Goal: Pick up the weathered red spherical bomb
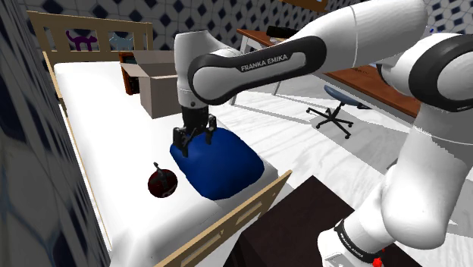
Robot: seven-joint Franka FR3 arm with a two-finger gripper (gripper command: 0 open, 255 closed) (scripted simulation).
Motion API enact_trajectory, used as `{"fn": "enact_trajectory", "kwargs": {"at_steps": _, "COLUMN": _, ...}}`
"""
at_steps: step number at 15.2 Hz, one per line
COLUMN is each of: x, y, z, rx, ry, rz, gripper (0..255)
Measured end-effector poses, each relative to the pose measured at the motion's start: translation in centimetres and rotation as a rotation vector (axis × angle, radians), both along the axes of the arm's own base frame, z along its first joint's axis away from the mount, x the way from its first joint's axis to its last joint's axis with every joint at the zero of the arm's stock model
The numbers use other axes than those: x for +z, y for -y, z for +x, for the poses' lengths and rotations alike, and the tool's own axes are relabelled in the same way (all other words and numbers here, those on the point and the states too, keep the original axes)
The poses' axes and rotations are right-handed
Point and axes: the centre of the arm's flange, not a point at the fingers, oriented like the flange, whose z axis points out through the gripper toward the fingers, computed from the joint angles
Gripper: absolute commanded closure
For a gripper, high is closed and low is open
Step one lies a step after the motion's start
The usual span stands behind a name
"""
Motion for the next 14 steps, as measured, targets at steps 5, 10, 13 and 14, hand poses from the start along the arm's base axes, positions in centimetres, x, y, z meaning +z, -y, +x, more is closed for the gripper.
{"fn": "enact_trajectory", "kwargs": {"at_steps": 5, "x": -4.1, "y": -4.5, "z": 3.1, "rx": 0.004, "ry": -0.009, "rz": -0.014, "gripper": 0}}
{"fn": "enact_trajectory", "kwargs": {"at_steps": 10, "x": -7.8, "y": -9.3, "z": 6.3, "rx": 0.008, "ry": -0.018, "rz": -0.027, "gripper": 0}}
{"fn": "enact_trajectory", "kwargs": {"at_steps": 13, "x": -9.7, "y": -10.0, "z": 6.7, "rx": 0.008, "ry": -0.020, "rz": -0.030, "gripper": 0}}
{"fn": "enact_trajectory", "kwargs": {"at_steps": 14, "x": -10.3, "y": -10.0, "z": 6.8, "rx": 0.008, "ry": -0.021, "rz": -0.031, "gripper": 0}}
